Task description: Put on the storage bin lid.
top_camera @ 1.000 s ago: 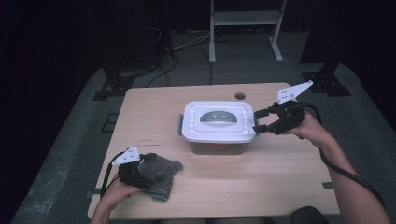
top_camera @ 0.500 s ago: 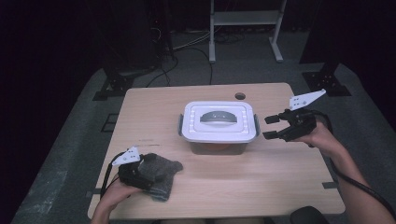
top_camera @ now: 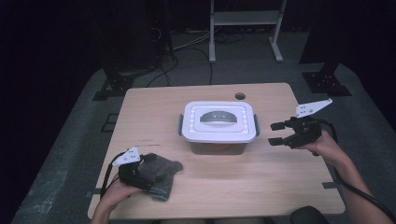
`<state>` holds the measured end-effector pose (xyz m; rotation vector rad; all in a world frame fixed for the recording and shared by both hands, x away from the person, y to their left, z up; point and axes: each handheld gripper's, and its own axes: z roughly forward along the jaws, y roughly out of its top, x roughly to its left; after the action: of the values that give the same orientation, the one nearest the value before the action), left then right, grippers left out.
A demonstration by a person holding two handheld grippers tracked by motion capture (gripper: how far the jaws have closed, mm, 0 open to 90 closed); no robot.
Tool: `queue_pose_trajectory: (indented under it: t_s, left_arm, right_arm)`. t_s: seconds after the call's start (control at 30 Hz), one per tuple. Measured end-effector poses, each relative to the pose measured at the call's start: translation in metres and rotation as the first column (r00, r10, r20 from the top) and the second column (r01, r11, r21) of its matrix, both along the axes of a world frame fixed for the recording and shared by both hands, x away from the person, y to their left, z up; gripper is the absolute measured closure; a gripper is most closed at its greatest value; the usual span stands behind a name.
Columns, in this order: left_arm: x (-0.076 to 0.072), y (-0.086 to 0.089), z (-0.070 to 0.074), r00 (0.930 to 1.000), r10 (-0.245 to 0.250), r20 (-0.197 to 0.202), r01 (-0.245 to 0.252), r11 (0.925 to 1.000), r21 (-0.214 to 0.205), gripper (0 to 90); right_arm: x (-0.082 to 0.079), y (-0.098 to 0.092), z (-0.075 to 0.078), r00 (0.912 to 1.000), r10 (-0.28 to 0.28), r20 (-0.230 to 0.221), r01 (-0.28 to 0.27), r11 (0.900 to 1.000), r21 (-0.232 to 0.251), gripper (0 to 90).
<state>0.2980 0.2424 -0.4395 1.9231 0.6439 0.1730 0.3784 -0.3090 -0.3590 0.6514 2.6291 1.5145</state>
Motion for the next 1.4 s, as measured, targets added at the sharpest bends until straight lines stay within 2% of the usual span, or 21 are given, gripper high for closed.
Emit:
queue_pose_trajectory:
  t_s: [0.37, 0.67, 0.93, 1.4]
  left_arm:
    - [0.0, 0.0, 0.0, 1.0, 0.003, 0.002, -0.003, 1.0, 0.005, 2.6]
    - [0.001, -0.001, -0.001, 1.0, 0.002, 0.002, -0.002, 1.0, 0.009, 2.6]
    - [0.001, -0.002, -0.001, 1.0, -0.001, 0.0, 0.001, 1.0, 0.009, 2.7]
    - [0.001, -0.003, -0.001, 1.0, -0.006, -0.004, 0.006, 0.9999, 0.01, 2.7]
  right_arm:
    - [-0.01, -0.011, -0.019, 0.9992, -0.017, -0.036, 0.017, 0.9998, 0.005, 27.2]
    - [-0.02, -0.018, -0.039, 0.9964, -0.03, -0.08, 0.029, 0.9995, -0.01, 26.9]
    - [-0.029, -0.026, -0.056, 0.9928, -0.049, -0.11, 0.05, 0.9987, 0.005, 26.9]
    - [-0.042, -0.035, -0.073, 0.9889, -0.07, -0.131, 0.075, 0.9965, 0.036, 26.6]
